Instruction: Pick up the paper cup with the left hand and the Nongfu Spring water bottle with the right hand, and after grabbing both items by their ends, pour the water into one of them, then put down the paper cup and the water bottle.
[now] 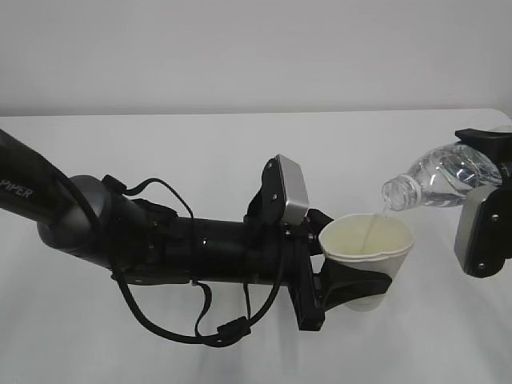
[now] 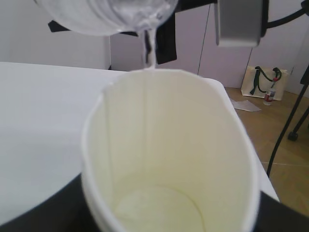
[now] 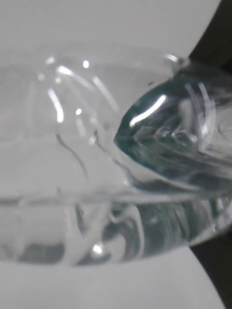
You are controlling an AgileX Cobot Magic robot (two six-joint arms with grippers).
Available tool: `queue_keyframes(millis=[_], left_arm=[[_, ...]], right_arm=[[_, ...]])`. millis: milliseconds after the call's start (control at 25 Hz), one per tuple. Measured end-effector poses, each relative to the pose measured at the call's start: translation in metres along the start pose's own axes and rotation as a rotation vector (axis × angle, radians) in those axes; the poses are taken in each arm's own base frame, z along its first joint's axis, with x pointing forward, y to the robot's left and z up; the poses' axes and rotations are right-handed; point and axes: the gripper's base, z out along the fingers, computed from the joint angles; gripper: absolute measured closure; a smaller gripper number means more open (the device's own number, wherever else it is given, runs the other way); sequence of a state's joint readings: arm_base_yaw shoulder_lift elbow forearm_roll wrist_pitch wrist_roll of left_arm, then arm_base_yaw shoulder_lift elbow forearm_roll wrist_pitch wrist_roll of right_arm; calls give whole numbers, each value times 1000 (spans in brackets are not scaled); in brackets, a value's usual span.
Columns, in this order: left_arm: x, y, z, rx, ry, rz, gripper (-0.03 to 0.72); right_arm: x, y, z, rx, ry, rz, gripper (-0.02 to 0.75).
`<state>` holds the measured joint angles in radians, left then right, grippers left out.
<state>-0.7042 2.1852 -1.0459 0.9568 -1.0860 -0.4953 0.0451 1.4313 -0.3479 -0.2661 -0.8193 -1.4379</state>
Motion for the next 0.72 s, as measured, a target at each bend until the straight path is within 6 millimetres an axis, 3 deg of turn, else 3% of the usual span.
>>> queue_keyframes(millis=[720], left_arm=[[0, 0, 0, 0, 0, 0, 268]], right_arm=[[0, 0, 0, 2, 0, 0, 343]])
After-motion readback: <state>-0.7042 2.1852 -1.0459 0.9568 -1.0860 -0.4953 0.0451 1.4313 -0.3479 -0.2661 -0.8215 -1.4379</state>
